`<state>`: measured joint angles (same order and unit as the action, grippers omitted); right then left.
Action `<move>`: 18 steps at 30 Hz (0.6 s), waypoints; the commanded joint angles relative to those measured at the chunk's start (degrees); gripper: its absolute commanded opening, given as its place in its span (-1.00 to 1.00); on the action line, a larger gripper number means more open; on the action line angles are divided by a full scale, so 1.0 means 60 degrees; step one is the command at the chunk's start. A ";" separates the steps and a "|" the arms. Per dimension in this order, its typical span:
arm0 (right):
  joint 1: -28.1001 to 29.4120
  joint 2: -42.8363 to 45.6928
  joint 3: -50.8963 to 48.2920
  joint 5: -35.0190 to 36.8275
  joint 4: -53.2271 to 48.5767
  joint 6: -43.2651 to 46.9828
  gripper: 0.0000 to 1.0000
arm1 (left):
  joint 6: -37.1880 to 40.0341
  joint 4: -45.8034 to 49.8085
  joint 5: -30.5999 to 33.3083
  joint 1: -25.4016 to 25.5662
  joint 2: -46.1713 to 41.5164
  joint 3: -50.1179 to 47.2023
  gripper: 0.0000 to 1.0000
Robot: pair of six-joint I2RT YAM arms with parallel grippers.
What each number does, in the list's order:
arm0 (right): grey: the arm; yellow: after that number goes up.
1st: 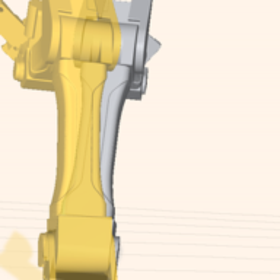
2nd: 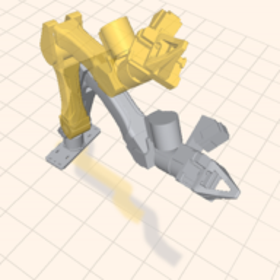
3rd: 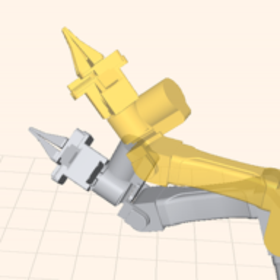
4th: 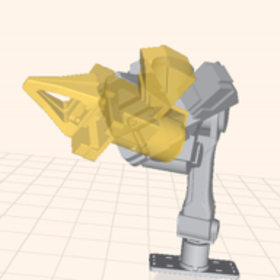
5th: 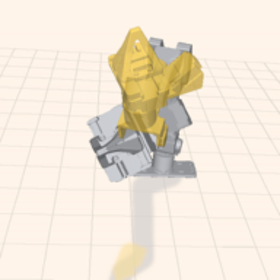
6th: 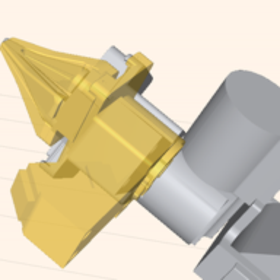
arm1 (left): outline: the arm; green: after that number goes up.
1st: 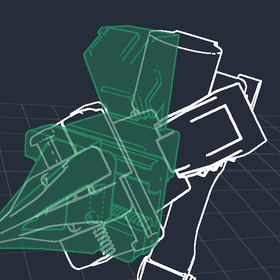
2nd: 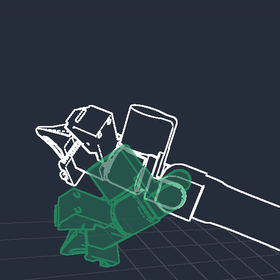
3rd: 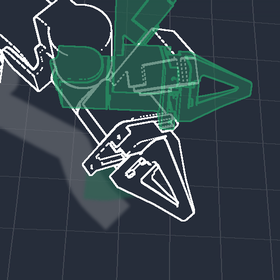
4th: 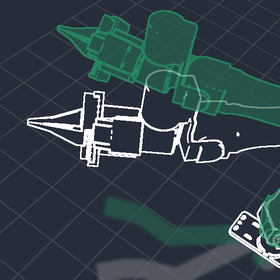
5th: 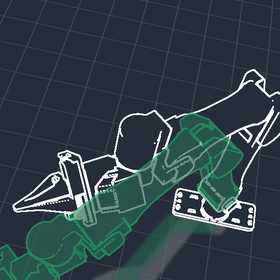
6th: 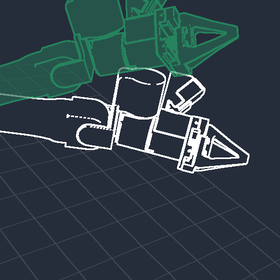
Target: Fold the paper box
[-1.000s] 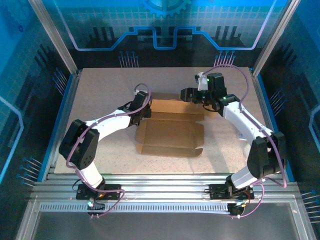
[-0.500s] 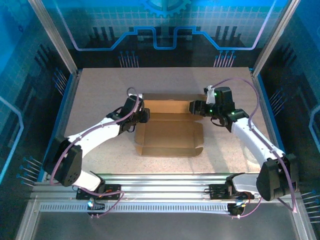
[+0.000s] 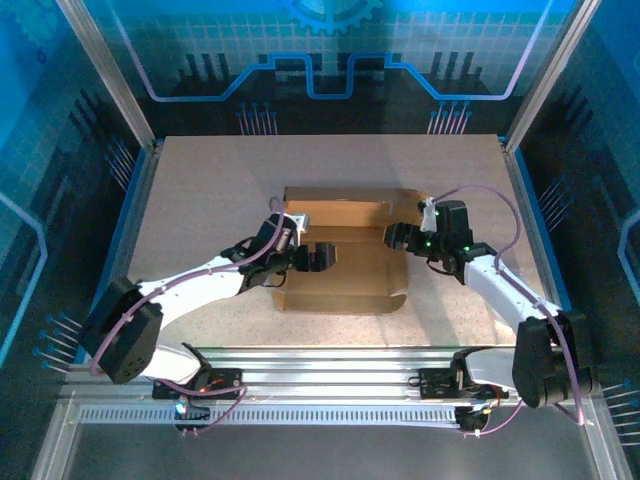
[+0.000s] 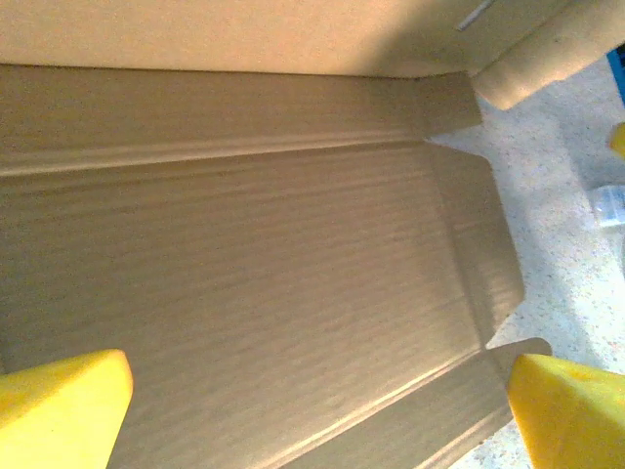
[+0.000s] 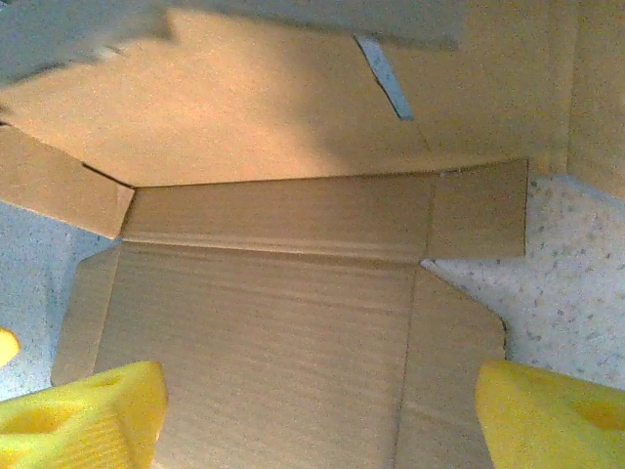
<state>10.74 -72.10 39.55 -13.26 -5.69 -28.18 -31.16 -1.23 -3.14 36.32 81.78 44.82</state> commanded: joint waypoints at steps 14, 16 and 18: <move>-0.0282 -0.2352 -0.0936 -0.0618 0.4908 -0.0962 1.00 | -0.1072 -0.1628 0.0435 0.0927 0.1935 0.0210 0.99; -0.0278 -0.2590 -0.0976 -0.0495 0.5296 -0.1054 1.00 | -0.1077 -0.1576 0.0542 0.1002 0.2053 0.0241 0.99; -0.0285 -0.2738 -0.1009 -0.0274 0.5514 -0.1103 1.00 | -0.1077 -0.1534 0.0565 0.1055 0.2142 0.0240 0.99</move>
<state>9.93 -87.20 34.39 -16.53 21.28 -33.56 -36.73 -9.41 -1.13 41.82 93.54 44.84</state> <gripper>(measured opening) 0.999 0.994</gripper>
